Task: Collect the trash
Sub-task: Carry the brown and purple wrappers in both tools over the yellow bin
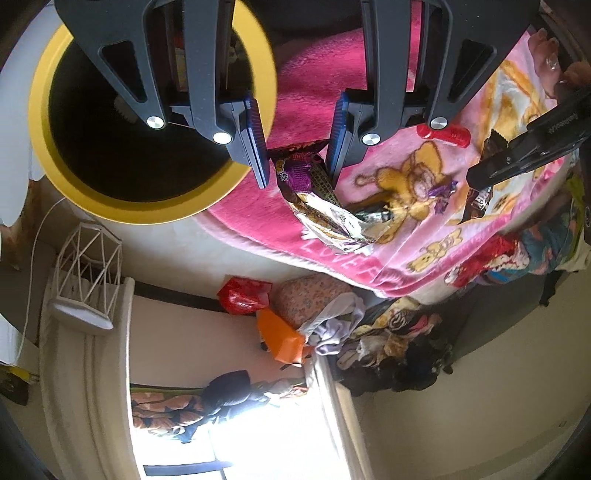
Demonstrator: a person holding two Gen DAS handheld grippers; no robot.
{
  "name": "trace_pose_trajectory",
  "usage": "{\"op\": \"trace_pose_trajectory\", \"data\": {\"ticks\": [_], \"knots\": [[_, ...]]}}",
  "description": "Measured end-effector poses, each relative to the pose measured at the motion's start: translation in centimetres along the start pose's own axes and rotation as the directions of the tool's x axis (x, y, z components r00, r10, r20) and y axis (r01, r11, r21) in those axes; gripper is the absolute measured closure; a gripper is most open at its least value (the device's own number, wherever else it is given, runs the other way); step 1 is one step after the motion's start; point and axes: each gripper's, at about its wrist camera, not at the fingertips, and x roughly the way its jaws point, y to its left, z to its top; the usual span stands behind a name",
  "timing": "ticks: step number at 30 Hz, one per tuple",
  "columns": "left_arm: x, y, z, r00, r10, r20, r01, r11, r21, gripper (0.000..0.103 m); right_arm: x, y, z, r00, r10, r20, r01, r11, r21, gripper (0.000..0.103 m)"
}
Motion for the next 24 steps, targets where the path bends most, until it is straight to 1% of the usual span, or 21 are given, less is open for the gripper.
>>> {"op": "trace_pose_trajectory", "data": {"ticks": [9, 24], "knots": [[0.6, -2.6, 0.7, 0.999, -0.042, 0.008, 0.042, 0.998, 0.042, 0.091, -1.8, -2.1, 0.0, 0.999, -0.033, 0.029, 0.032, 0.999, 0.041, 0.073], [1.6, -6.8, 0.9, 0.994, -0.108, -0.002, 0.107, 0.989, 0.101, 0.091, -4.3, -6.3, -0.7, 0.993, -0.105, 0.058, 0.097, 0.987, 0.130, 0.073]]}}
